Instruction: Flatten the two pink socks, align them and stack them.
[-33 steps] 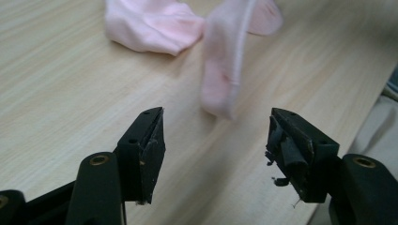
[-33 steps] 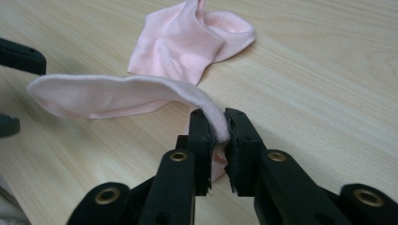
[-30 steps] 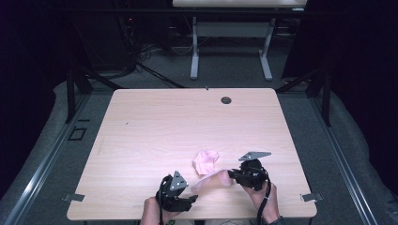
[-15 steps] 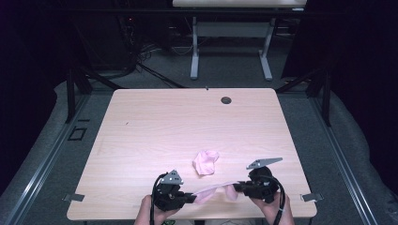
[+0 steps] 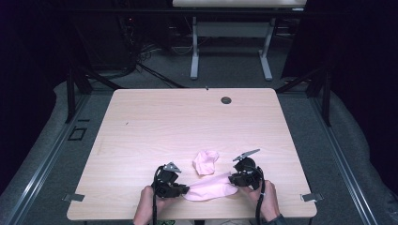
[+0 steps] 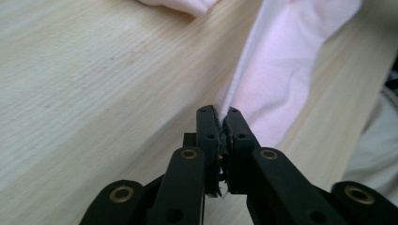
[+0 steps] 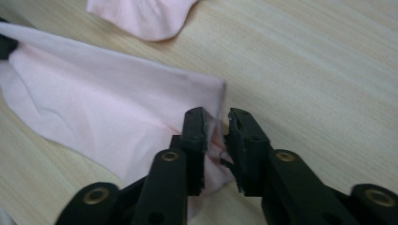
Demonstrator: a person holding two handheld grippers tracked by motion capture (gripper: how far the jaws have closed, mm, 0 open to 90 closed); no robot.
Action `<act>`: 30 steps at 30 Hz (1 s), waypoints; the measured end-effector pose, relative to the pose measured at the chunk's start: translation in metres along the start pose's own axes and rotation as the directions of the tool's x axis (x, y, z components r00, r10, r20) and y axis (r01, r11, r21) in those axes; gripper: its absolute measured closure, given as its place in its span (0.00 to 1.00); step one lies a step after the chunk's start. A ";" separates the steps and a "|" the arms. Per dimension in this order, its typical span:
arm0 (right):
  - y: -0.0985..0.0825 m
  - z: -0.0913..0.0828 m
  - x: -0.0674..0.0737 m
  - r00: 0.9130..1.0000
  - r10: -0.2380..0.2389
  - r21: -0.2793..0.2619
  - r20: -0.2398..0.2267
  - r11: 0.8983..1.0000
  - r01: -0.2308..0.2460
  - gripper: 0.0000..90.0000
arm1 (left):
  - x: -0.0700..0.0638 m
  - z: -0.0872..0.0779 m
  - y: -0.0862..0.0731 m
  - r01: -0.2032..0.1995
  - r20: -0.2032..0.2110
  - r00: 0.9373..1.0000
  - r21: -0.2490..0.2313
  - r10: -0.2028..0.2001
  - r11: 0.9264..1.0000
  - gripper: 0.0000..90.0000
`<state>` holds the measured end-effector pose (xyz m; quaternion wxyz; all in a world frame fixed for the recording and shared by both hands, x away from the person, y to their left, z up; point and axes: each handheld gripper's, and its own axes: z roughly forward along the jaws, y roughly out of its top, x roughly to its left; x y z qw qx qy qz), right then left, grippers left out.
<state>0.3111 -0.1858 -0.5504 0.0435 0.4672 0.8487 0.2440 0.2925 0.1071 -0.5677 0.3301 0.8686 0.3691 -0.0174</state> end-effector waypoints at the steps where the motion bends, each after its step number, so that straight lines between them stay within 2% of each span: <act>1: -0.003 0.000 0.002 1.000 0.004 -0.007 0.019 1.000 -0.003 0.79 | -0.001 -0.002 -0.001 -0.007 -0.015 1.000 0.000 0.007 1.000 0.93; 5: -0.013 -0.005 0.006 1.000 -0.021 0.013 0.014 1.000 0.021 0.73 | -0.005 -0.008 -0.003 -0.039 -0.074 0.997 -0.003 0.039 0.999 0.69; 6: -0.015 -0.006 0.008 1.000 -0.004 -0.007 -0.001 1.000 0.004 0.71 | -0.005 -0.010 -0.003 -0.045 -0.094 0.995 -0.007 0.044 0.999 0.60; 8: -0.015 -0.012 0.007 1.000 -0.018 -0.029 -0.001 0.999 0.018 0.62 | -0.002 -0.014 -0.001 -0.038 -0.117 0.993 -0.028 0.035 0.999 0.44; 11: -0.006 -0.019 0.001 0.999 -0.036 -0.093 -0.010 0.995 0.035 0.54 | 0.003 -0.017 0.004 -0.026 -0.129 0.991 -0.051 0.020 0.998 0.31; 15: 0.018 -0.022 -0.001 0.994 -0.102 -0.162 -0.037 0.982 0.095 0.53 | 0.011 -0.016 0.011 -0.012 -0.147 0.989 -0.073 0.001 0.997 0.24; 17: 0.035 -0.019 -0.001 0.989 -0.133 -0.171 -0.061 0.978 0.121 0.53 | 0.014 -0.014 0.012 -0.002 -0.155 0.988 -0.090 -0.012 0.996 0.21; 18: 0.043 -0.016 0.001 0.987 -0.155 -0.164 -0.053 0.976 0.144 0.53 | 0.015 -0.013 0.013 0.001 -0.161 0.987 -0.091 -0.016 0.996 0.20; 21: 0.069 -0.003 0.007 0.978 -0.192 -0.168 -0.078 0.970 0.177 0.55 | 0.017 -0.012 0.013 -0.007 -0.182 0.983 -0.110 -0.013 0.994 0.17; 22: 0.077 0.003 0.009 0.973 -0.213 -0.171 -0.089 0.966 0.196 0.56 | 0.018 -0.012 0.013 0.000 -0.182 0.983 -0.119 -0.021 0.993 0.17; 25: 0.093 0.021 0.016 0.964 -0.258 -0.143 -0.059 0.958 0.247 0.59 | 0.020 -0.013 0.012 -0.004 -0.193 0.981 -0.138 -0.023 0.990 0.16; 27: 0.099 0.034 0.017 0.961 -0.269 -0.114 -0.070 0.959 0.260 0.62 | 0.020 -0.014 0.011 -0.001 -0.193 0.981 -0.146 -0.027 0.989 0.15; 28: 0.101 0.038 0.016 0.963 -0.263 -0.095 -0.067 0.962 0.256 0.64 | 0.021 -0.014 0.011 -0.002 -0.198 0.980 -0.146 -0.027 0.989 0.15; 29: 0.101 0.044 0.015 0.965 -0.254 -0.070 -0.060 0.966 0.250 0.71 | 0.021 -0.014 0.011 -0.007 -0.200 0.979 -0.144 -0.022 0.990 0.15; 30: 0.101 0.047 0.013 0.964 -0.260 -0.052 -0.063 0.965 0.257 0.76 | 0.021 -0.013 0.011 -0.003 -0.200 0.979 -0.146 -0.026 0.989 0.15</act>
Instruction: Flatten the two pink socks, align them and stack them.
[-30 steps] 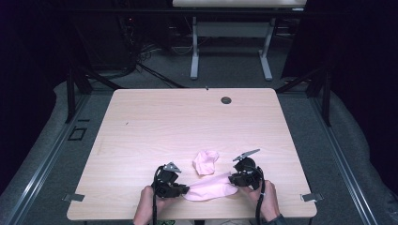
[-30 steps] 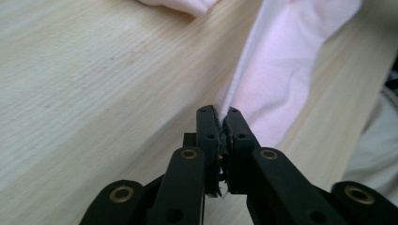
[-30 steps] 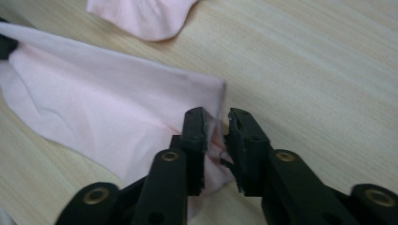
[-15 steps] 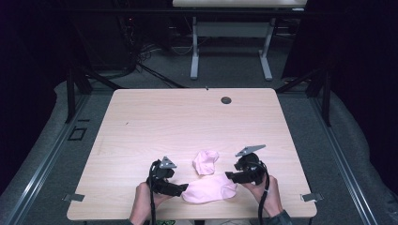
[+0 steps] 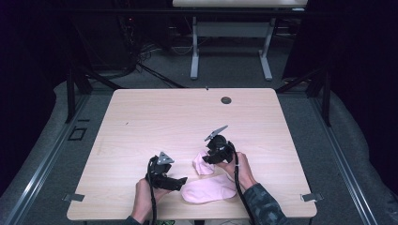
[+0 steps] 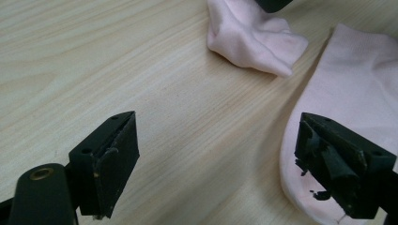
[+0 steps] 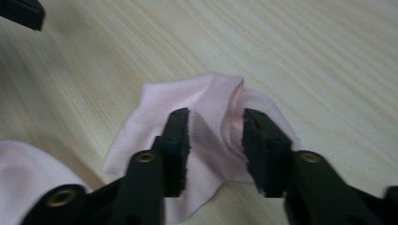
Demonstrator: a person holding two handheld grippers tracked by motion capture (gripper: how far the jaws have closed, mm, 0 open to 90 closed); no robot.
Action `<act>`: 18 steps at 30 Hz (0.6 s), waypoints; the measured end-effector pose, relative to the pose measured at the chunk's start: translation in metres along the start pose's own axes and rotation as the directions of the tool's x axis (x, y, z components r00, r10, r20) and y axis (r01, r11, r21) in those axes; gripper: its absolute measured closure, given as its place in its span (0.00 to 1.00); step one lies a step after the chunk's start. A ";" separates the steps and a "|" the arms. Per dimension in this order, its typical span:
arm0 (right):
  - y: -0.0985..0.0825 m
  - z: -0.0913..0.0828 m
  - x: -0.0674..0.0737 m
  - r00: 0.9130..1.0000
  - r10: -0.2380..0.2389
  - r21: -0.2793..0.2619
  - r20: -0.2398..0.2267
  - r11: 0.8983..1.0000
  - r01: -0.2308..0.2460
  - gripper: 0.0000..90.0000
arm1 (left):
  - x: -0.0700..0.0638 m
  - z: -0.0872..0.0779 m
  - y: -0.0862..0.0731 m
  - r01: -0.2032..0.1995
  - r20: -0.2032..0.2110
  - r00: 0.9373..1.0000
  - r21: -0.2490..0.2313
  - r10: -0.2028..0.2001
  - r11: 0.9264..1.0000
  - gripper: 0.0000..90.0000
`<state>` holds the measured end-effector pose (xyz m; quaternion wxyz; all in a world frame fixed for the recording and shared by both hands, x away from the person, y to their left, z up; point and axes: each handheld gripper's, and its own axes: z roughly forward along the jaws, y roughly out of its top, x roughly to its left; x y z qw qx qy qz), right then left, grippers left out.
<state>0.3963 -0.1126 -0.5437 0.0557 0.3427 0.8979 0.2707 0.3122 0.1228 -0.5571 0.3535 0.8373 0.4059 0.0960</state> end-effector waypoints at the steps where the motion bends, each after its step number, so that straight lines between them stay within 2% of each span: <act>1: -0.001 0.002 -0.001 1.000 0.019 -0.002 -0.009 1.000 -0.019 0.85 | 0.000 0.000 0.000 -0.001 -0.003 1.000 -0.001 0.001 1.000 0.16; 3: -0.003 0.002 -0.001 0.999 0.029 -0.019 -0.015 0.999 -0.030 0.93 | 0.000 0.002 -0.001 -0.005 -0.002 1.000 -0.003 0.005 1.000 0.16; 4: -0.003 0.000 -0.001 1.000 0.021 -0.017 -0.011 1.000 -0.022 0.95 | 0.001 0.003 -0.001 -0.005 -0.001 1.000 -0.001 0.005 1.000 0.16; 7: -0.004 -0.011 0.001 0.998 0.057 -0.050 -0.021 0.997 -0.058 0.96 | -0.001 0.005 0.000 -0.015 -0.011 1.000 -0.016 0.014 1.000 0.17; 11: -0.003 -0.040 0.005 0.995 0.092 -0.112 -0.038 0.989 -0.096 0.97 | -0.006 0.008 0.005 -0.044 -0.004 0.999 -0.037 0.044 0.998 0.18; 15: 0.000 -0.069 0.011 0.991 0.114 -0.173 -0.063 0.977 -0.124 0.97 | -0.012 0.010 0.012 -0.073 0.002 0.997 -0.079 0.074 0.994 0.18; 18: 0.003 -0.083 0.014 0.992 0.105 -0.201 -0.069 0.973 -0.117 0.97 | -0.017 0.013 0.017 -0.098 0.005 0.995 -0.113 0.099 0.989 0.20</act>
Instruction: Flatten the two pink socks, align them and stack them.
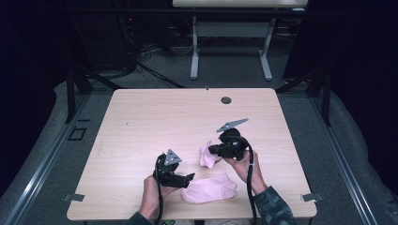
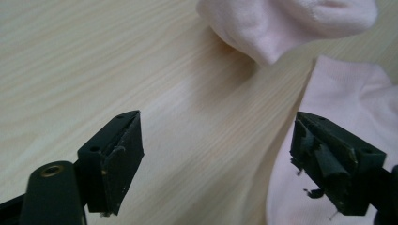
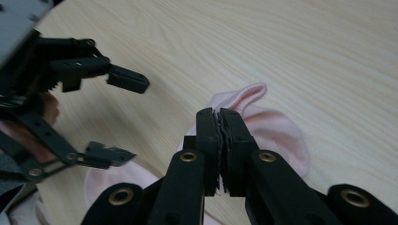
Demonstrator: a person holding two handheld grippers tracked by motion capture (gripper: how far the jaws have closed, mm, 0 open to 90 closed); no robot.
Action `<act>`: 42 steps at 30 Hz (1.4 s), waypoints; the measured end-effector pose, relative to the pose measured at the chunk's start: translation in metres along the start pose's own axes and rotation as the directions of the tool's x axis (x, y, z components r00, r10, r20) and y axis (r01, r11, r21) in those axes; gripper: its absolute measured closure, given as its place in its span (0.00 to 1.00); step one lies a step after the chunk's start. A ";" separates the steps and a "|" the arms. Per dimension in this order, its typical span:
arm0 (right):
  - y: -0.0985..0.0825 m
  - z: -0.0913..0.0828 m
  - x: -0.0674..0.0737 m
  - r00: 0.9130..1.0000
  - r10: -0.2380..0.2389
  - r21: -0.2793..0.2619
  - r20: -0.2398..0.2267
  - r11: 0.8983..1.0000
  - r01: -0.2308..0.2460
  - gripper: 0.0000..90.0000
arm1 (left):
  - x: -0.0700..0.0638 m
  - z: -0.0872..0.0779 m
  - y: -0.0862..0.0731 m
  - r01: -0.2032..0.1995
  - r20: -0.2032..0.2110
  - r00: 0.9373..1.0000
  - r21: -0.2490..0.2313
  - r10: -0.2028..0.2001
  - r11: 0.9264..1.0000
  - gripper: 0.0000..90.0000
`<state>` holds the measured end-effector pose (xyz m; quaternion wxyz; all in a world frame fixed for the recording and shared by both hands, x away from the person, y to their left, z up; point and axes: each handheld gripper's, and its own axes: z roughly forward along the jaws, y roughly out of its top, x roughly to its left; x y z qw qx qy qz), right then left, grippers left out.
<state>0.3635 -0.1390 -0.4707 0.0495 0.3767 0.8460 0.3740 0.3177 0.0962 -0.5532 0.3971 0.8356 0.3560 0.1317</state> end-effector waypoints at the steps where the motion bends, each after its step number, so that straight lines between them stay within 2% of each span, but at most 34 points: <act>1: 0.002 -0.004 0.002 1.000 -0.002 -0.006 0.001 1.000 0.002 0.97 | -0.002 0.002 0.002 -0.002 0.005 1.000 -0.011 0.002 1.000 0.20; 5: 0.008 -0.014 0.009 1.000 -0.009 -0.031 -0.014 0.999 0.009 0.97 | -0.007 0.008 0.009 -0.009 0.012 1.000 -0.055 0.010 0.998 0.25; 8: 0.012 -0.020 0.013 0.999 -0.017 -0.047 -0.028 0.999 0.016 0.97 | -0.009 0.009 0.014 -0.008 0.030 0.999 -0.115 0.011 0.993 0.30; 9: 0.013 -0.021 0.015 0.999 -0.015 -0.052 -0.036 0.999 0.013 0.97 | -0.010 0.009 0.016 -0.005 0.018 1.000 -0.132 0.007 0.991 0.36; 11: 0.013 -0.022 0.016 0.999 -0.020 -0.056 -0.037 0.998 0.018 0.97 | -0.010 0.009 0.018 -0.002 -0.007 1.000 -0.142 0.001 0.990 0.57; 12: 0.013 -0.022 0.016 0.999 -0.017 -0.063 -0.047 0.998 0.014 0.97 | -0.008 0.009 0.018 -0.005 -0.025 1.000 -0.138 0.002 0.990 0.70; 14: 0.011 -0.022 0.014 0.999 -0.017 -0.061 -0.042 0.998 0.014 0.97 | -0.006 0.007 0.019 -0.015 -0.051 0.999 -0.133 0.008 0.991 0.89; 16: 0.008 -0.021 0.011 0.999 -0.010 -0.064 -0.039 0.998 0.007 0.97 | -0.006 -0.001 0.021 -0.063 -0.133 0.990 -0.114 0.048 0.991 0.97; 17: 0.007 -0.020 0.009 0.999 -0.004 -0.071 -0.049 0.998 0.000 0.97 | -0.007 -0.006 0.023 -0.093 -0.179 0.981 -0.100 0.074 0.991 0.98; 18: 0.005 -0.019 0.007 0.998 0.003 -0.070 -0.056 0.998 -0.007 0.97 | -0.011 -0.012 0.024 -0.136 -0.230 0.967 -0.092 0.112 0.986 0.98; 19: 0.004 -0.019 0.006 0.998 0.004 -0.071 -0.056 0.997 -0.008 0.97 | -0.014 -0.018 0.026 -0.173 -0.260 0.954 -0.078 0.148 0.982 0.98; 21: 0.002 -0.016 0.004 0.998 0.006 -0.076 -0.060 0.997 -0.011 0.97 | -0.020 -0.022 0.029 -0.227 -0.298 0.932 -0.033 0.207 0.973 0.98; 22: 0.001 -0.013 0.003 0.999 0.010 -0.074 -0.053 0.997 -0.014 0.97 | -0.023 -0.021 0.030 -0.238 -0.293 0.929 -0.001 0.228 0.971 0.98; 24: -0.002 -0.005 -0.002 0.999 0.014 -0.052 -0.040 0.998 -0.016 0.97 | -0.029 -0.014 0.029 -0.269 -0.294 0.917 0.045 0.270 0.962 0.97; 25: -0.006 -0.001 -0.007 0.999 0.016 -0.032 -0.027 0.999 -0.017 0.97 | -0.031 -0.009 0.028 -0.279 -0.270 0.919 0.074 0.289 0.957 0.95; 26: -0.010 0.004 -0.012 1.000 0.019 -0.011 -0.006 1.000 -0.019 0.97 | -0.032 -0.002 0.027 -0.273 -0.235 0.927 0.106 0.291 0.956 0.92; 27: -0.014 0.009 -0.018 1.000 0.026 0.015 0.001 1.000 -0.026 0.97 | -0.032 0.004 0.026 -0.260 -0.183 0.942 0.131 0.281 0.957 0.85; 28: -0.019 0.014 -0.025 1.000 0.030 0.048 0.001 0.998 -0.030 0.97 | -0.031 0.010 0.024 -0.238 -0.117 0.960 0.144 0.256 0.960 0.81; 29: -0.025 0.020 -0.032 0.999 0.041 0.072 0.013 0.997 -0.042 0.96 | -0.029 0.014 0.022 -0.207 -0.083 0.972 0.148 0.221 0.967 0.74; 30: -0.030 0.025 -0.038 0.999 0.036 0.105 0.023 0.994 -0.038 0.96 | -0.027 0.016 0.020 -0.183 -0.072 0.978 0.152 0.195 0.971 0.68; 31: -0.035 0.030 -0.043 0.999 0.028 0.134 0.027 0.990 -0.031 0.96 | -0.023 0.015 0.019 -0.154 -0.054 0.985 0.135 0.162 0.979 0.62; 32: -0.039 0.035 -0.047 0.999 0.030 0.142 0.035 0.989 -0.035 0.95 | -0.019 0.012 0.018 -0.123 -0.064 0.989 0.116 0.131 0.986 0.56; 33: -0.043 0.038 -0.052 0.999 0.021 0.174 0.043 0.984 -0.028 0.92 | -0.015 0.008 0.018 -0.099 -0.082 0.991 0.099 0.108 0.990 0.49; 34: -0.045 0.040 -0.054 0.998 0.021 0.167 0.057 0.986 -0.030 0.88 | -0.010 0.005 0.017 -0.077 -0.097 0.992 0.081 0.085 0.994 0.43; 36: -0.049 0.039 -0.057 0.998 0.027 0.147 0.065 0.988 -0.036 0.83 | 0.000 -0.001 0.018 -0.033 -0.127 0.991 0.069 0.042 0.997 0.40; 38: -0.050 0.036 -0.055 0.996 0.039 0.114 0.080 0.992 -0.048 0.79 | 0.009 -0.004 0.018 0.006 -0.154 0.988 0.075 0.005 0.997 0.40; 42: -0.052 0.038 -0.049 0.994 0.014 0.136 0.106 0.990 -0.029 0.72 | 0.022 0.005 0.015 0.058 -0.157 0.987 0.148 -0.034 0.987 0.41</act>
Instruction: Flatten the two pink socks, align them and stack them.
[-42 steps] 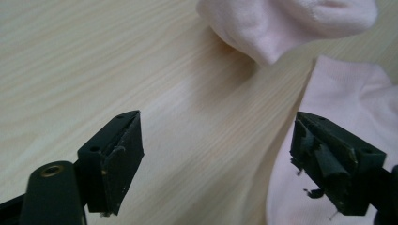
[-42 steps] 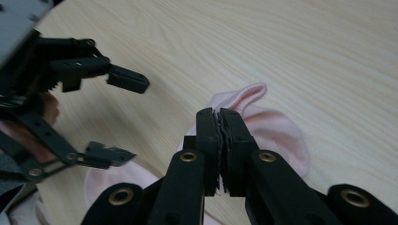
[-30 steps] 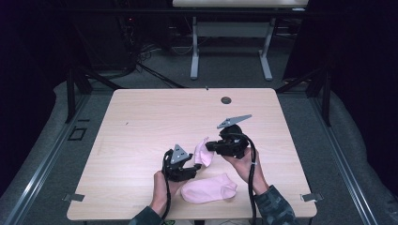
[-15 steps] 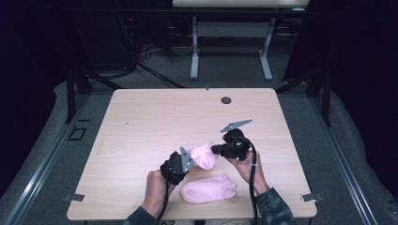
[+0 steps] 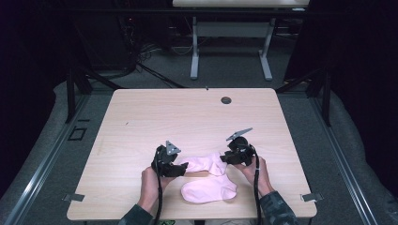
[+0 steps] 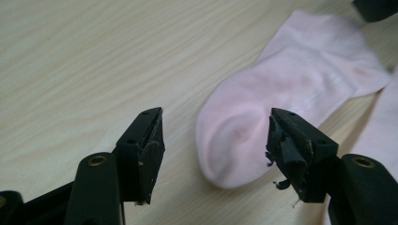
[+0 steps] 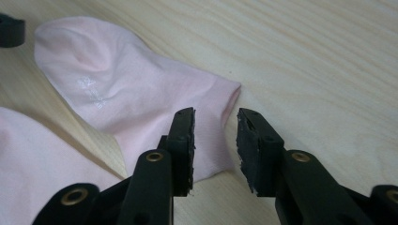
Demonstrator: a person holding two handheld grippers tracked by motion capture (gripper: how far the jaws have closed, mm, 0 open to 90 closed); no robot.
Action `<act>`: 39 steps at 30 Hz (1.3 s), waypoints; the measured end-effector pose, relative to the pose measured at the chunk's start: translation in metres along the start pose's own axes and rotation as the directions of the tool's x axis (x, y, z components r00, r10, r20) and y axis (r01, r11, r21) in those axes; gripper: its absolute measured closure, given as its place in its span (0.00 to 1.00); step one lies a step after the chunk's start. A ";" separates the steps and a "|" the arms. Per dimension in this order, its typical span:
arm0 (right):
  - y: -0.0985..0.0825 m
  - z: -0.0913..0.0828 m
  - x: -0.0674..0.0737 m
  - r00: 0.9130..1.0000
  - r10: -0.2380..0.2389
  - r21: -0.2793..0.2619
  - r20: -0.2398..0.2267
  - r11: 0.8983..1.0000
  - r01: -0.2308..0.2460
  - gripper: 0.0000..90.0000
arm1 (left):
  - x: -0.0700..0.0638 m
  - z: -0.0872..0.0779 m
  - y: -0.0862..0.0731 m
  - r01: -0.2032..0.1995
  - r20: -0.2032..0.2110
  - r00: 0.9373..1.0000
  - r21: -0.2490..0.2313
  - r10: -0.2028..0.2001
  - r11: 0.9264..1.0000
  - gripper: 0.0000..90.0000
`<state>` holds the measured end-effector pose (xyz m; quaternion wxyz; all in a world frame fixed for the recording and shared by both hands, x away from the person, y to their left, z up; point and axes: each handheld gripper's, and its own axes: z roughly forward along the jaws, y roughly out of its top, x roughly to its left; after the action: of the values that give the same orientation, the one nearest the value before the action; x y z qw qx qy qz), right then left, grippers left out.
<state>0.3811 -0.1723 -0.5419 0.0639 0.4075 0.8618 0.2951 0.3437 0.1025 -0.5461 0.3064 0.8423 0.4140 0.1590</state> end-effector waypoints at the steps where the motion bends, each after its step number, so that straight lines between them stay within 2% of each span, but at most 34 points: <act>1: 0.000 0.003 0.002 1.000 -0.002 0.007 0.016 1.000 0.002 0.72 | 0.001 0.004 0.000 0.003 -0.004 1.000 0.021 -0.003 1.000 0.43; 3: -0.001 0.008 0.004 1.000 -0.007 0.024 0.025 1.000 0.006 0.72 | 0.002 0.011 -0.001 0.008 -0.006 1.000 0.046 -0.007 0.999 0.48; 4: -0.002 0.012 0.006 1.000 0.006 0.015 0.030 1.000 -0.006 0.72 | 0.002 0.014 -0.001 0.001 -0.012 1.000 0.060 -0.001 0.998 0.50; 8: -0.003 0.018 0.011 0.999 -0.023 0.053 0.041 0.998 0.021 0.74 | -0.002 0.019 -0.003 -0.025 -0.015 1.000 0.095 0.026 0.995 0.59; 11: -0.004 0.020 0.013 0.997 -0.045 0.066 0.058 0.997 0.041 0.77 | -0.002 0.020 -0.003 -0.025 -0.007 1.000 0.093 0.026 0.995 0.64; 18: -0.006 0.021 0.014 0.997 -0.048 0.049 0.056 0.998 0.045 0.86 | 0.001 0.021 -0.003 -0.024 0.036 0.999 0.097 0.021 0.995 0.78; 20: -0.007 0.021 0.014 0.999 -0.022 0.037 0.041 0.999 0.020 0.89 | 0.002 0.021 -0.003 -0.023 0.051 0.999 0.096 0.018 0.995 0.82; 25: -0.008 0.020 0.012 0.999 -0.013 0.044 0.030 0.999 0.012 0.92 | 0.004 0.021 -0.004 -0.027 0.064 0.998 0.088 0.021 0.996 0.93; 28: -0.009 0.020 0.012 0.999 -0.019 0.034 0.035 0.999 0.017 0.93 | 0.006 0.021 -0.005 -0.020 0.072 0.997 0.070 0.015 0.997 0.94; 29: -0.010 0.020 0.012 0.999 -0.024 0.018 0.037 1.000 0.024 0.93 | 0.007 0.021 -0.007 0.002 0.088 0.996 0.060 -0.007 0.998 0.94; 30: -0.013 0.023 0.014 0.999 0.011 -0.032 0.037 0.999 -0.009 0.94 | 0.009 0.021 -0.009 0.014 0.104 0.994 0.049 -0.019 0.999 0.95; 31: -0.011 0.018 0.010 0.999 -0.032 0.030 0.026 0.999 0.031 0.94 | 0.010 0.021 -0.010 0.026 0.118 0.993 0.043 -0.031 0.999 0.95; 32: -0.013 0.019 0.010 1.000 -0.006 0.002 0.019 1.000 0.006 0.94 | 0.011 0.021 -0.011 0.034 0.126 0.991 0.043 -0.039 0.999 0.95; 33: -0.014 0.018 0.010 1.000 -0.001 -0.008 0.018 1.000 0.001 0.94 | 0.012 0.020 -0.011 0.028 0.129 0.991 0.043 -0.034 0.999 0.95; 35: -0.015 0.015 0.010 1.000 0.004 -0.012 0.017 1.000 -0.003 0.94 | 0.012 0.017 -0.010 0.025 0.140 0.990 0.042 -0.030 0.999 0.95; 39: -0.014 0.001 0.014 1.000 -0.008 -0.052 0.029 0.999 0.010 0.94 | 0.014 0.005 -0.005 0.047 0.184 0.982 0.012 -0.049 0.999 0.95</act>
<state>0.3636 -0.1685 -0.5489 0.0882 0.4059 0.8546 0.3115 0.3519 0.1139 -0.5527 0.3440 0.8443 0.4047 0.0713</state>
